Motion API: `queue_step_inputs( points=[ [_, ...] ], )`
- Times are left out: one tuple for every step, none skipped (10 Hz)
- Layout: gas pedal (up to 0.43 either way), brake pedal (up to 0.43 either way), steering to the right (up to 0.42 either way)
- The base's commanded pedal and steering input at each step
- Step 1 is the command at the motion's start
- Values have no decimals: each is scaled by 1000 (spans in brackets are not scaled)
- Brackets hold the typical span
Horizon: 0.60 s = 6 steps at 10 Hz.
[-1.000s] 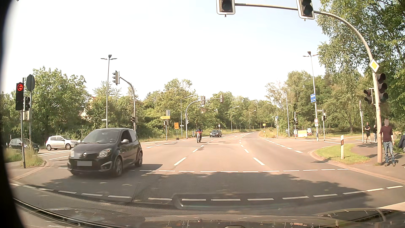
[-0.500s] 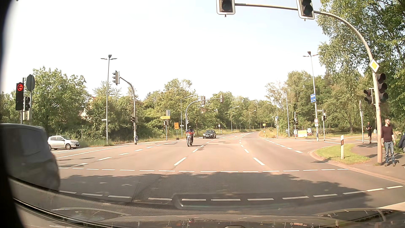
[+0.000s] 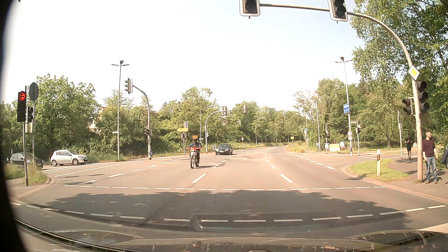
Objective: Follow the waypoints while adhering to traffic rules and regulations
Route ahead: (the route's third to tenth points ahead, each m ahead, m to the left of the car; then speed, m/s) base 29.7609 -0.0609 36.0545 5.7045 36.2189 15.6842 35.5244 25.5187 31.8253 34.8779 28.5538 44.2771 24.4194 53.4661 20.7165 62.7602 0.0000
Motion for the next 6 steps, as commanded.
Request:
queue_step_inputs(
  points=[
    [0, 238, -3],
    [0, 232, -3],
    [0, 232, -3],
    [0, 238, -3],
    [0, 232, -3],
    [0, 232, -3]
  ],
)
